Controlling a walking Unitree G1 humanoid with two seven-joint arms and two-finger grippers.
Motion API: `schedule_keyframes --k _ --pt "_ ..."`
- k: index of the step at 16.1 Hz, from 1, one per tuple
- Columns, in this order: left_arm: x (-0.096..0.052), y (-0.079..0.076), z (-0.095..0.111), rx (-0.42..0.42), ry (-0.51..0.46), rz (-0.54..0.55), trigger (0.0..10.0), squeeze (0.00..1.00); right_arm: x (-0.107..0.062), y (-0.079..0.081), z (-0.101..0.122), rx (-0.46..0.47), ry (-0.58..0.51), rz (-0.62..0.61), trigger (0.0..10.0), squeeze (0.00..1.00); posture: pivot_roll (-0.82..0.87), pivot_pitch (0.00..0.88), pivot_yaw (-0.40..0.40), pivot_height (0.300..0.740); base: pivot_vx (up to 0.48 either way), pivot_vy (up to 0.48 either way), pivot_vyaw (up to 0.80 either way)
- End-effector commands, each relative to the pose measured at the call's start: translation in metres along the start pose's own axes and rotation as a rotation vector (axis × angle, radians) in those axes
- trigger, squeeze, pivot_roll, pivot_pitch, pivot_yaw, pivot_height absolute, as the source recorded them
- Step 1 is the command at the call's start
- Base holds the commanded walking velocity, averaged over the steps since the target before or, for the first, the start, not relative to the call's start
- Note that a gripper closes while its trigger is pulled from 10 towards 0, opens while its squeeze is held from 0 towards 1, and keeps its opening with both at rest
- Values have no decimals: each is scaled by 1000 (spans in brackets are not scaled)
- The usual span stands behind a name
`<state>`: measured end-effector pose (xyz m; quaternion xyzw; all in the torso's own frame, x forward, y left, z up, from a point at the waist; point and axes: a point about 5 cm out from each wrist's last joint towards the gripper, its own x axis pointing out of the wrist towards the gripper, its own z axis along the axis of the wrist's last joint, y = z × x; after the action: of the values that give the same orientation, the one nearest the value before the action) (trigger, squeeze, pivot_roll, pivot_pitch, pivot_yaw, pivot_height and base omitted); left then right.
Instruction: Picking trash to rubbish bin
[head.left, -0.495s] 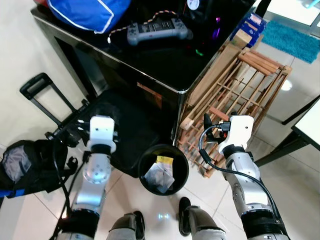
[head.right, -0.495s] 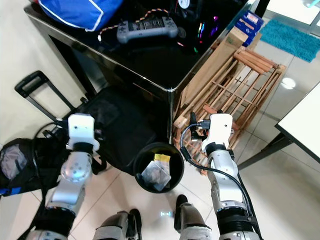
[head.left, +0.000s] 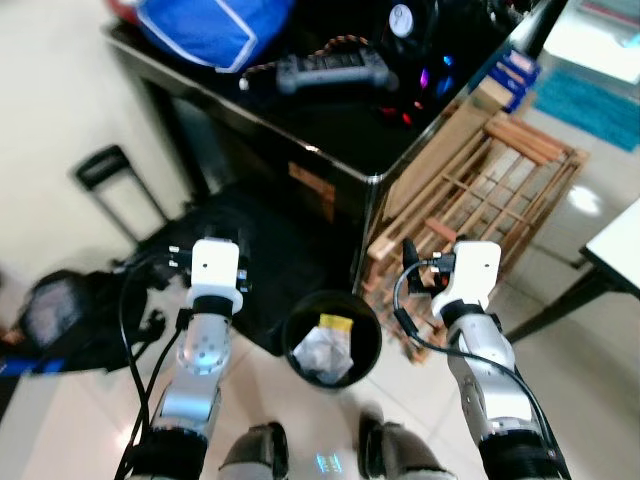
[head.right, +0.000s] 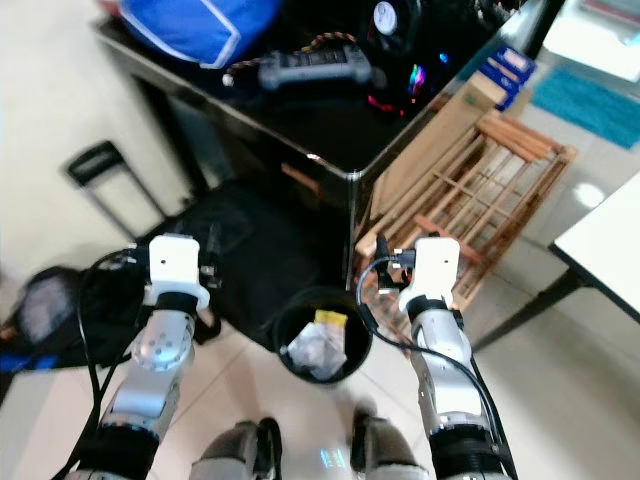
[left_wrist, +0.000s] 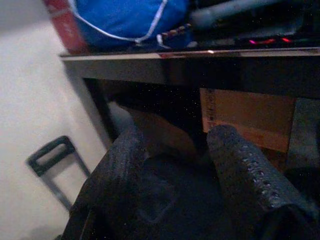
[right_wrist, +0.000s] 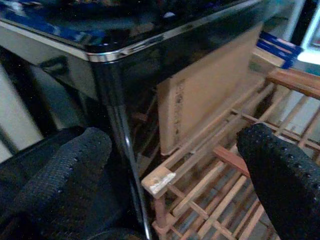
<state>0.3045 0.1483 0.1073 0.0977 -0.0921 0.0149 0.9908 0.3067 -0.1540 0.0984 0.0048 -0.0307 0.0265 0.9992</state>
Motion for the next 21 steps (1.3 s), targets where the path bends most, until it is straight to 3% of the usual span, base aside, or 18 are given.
schedule_keyframes --k 1,13,21 --pt "-5 -2 -4 -5 24 -13 10000 0 -3 -2 -1 6 8 -9 10000 0 -19 217 38 740 -304 0 0" --pt "-3 -6 -4 -13 41 -16 10000 0 -2 -3 -1 1 28 -2 10000 0 -18 259 22 740 -285 0 0" --pt "-2 -9 -6 -33 60 -26 10000 0 -1 -2 -1 11 52 16 10000 0 -16 258 21 740 0 0 -200"
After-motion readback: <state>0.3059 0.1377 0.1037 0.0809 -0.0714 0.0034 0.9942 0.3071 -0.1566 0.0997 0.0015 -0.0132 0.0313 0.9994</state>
